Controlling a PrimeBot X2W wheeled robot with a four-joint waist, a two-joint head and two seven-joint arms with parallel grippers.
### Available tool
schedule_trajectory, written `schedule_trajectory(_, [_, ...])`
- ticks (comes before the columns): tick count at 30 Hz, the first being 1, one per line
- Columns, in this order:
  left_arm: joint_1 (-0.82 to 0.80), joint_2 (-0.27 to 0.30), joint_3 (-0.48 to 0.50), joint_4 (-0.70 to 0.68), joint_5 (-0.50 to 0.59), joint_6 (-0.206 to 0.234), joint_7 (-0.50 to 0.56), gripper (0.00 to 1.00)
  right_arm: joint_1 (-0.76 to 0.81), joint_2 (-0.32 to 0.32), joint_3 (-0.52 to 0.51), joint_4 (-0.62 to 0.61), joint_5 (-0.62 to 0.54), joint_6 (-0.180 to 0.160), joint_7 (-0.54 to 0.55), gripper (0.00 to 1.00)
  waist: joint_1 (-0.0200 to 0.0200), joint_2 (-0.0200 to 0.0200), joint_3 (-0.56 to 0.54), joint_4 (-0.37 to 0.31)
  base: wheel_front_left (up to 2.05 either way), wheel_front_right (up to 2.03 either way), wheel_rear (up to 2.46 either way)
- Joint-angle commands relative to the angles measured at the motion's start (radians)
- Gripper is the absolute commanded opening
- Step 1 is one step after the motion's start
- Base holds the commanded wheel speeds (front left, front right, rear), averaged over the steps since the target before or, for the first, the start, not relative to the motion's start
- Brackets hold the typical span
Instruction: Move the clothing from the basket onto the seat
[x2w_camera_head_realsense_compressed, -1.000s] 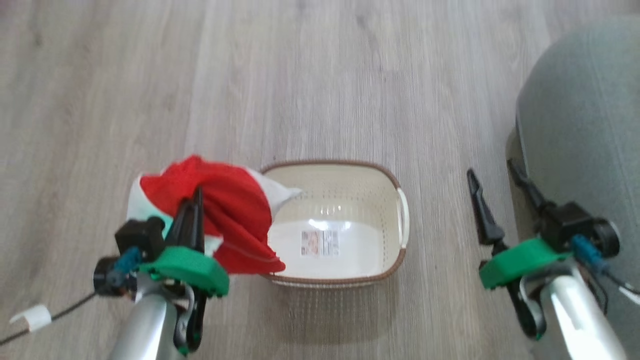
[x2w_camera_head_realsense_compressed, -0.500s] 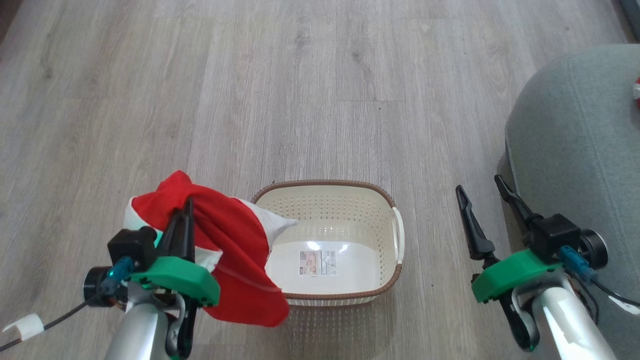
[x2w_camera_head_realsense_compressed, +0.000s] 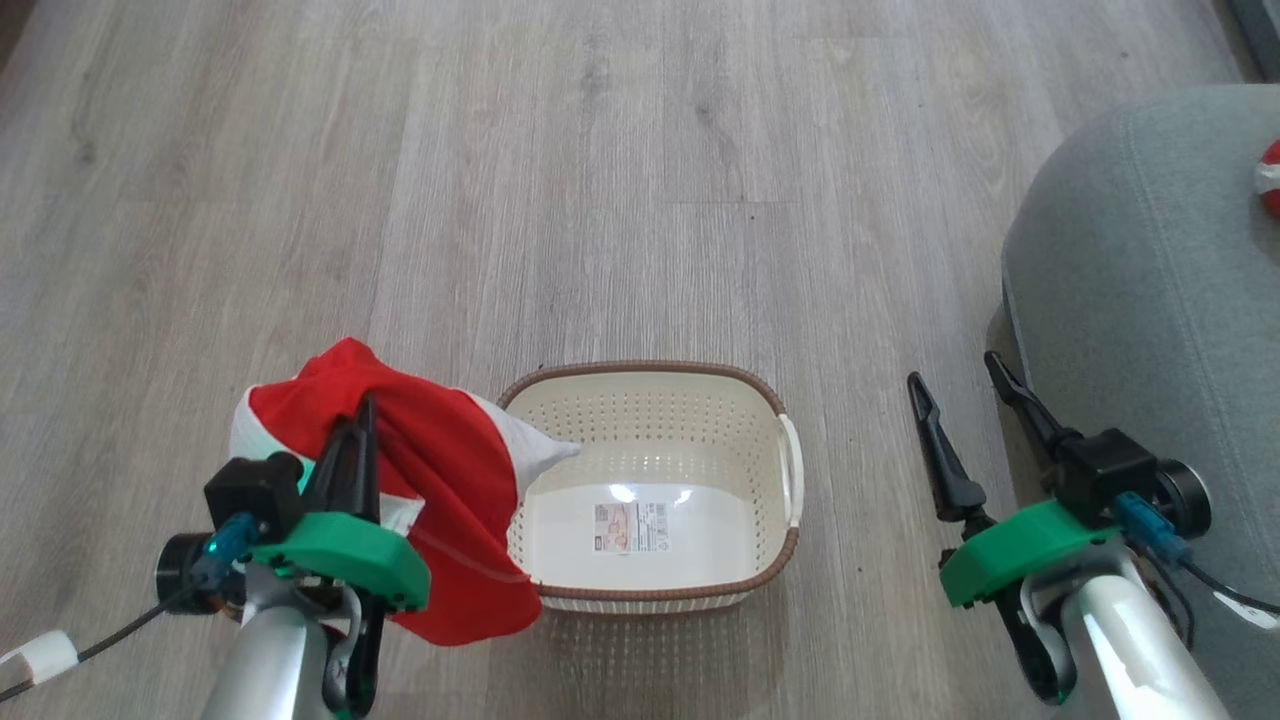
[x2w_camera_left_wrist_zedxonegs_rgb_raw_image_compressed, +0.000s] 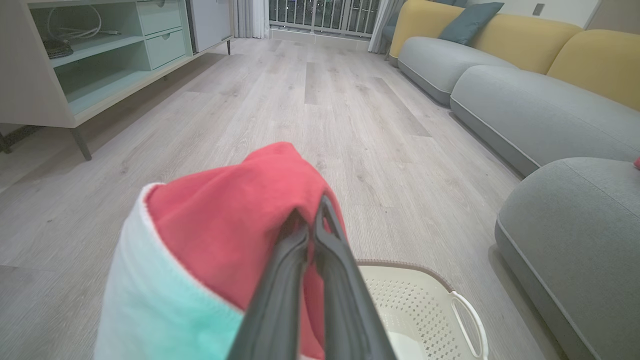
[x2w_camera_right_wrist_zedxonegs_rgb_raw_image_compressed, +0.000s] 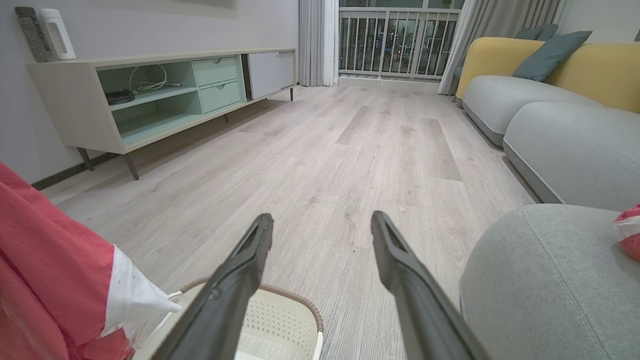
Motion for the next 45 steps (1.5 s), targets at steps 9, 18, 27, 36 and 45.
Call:
schedule_trajectory(9, [-0.074, 0.003, -0.012, -0.035, -0.004, -0.045, -0.005, 0.00, -0.073, -0.016, 0.177, -0.014, 0.028, 0.000, -0.004, 1.00, 0.0000, -0.0001, -0.005, -0.012, 0.00, 0.00, 0.00])
schedule_trajectory(18, [-0.167, -0.006, -0.202, -0.102, -0.033, -0.085, 0.042, 0.00, -0.197, -0.026, 0.419, 0.011, 0.125, 0.000, -0.004, 1.00, 0.0000, -0.0001, -0.005, -0.008, 0.00, 0.00, 0.00])
schedule_trajectory(27, [-0.202, -0.006, -0.413, -0.212, -0.096, -0.096, 0.061, 0.00, -0.261, -0.053, 0.472, 0.037, 0.197, 0.000, -0.004, 1.00, 0.0000, -0.0001, -0.009, 0.005, 0.00, 0.00, 0.00])
schedule_trajectory(36, [-0.220, -0.006, -0.547, -0.270, -0.167, -0.106, 0.077, 0.00, -0.282, -0.058, 0.523, 0.063, 0.249, 0.000, -0.004, 0.50, 0.0000, -0.0001, -0.012, 0.005, 0.00, 0.00, 0.00])
schedule_trajectory(45, [-0.227, 0.002, -0.561, -0.241, -0.211, -0.113, 0.078, 0.00, -0.311, -0.101, 0.619, 0.056, 0.328, 0.000, -0.004, 0.00, 0.0000, -0.0001, -0.010, -0.015, 0.00, 0.00, 0.00])
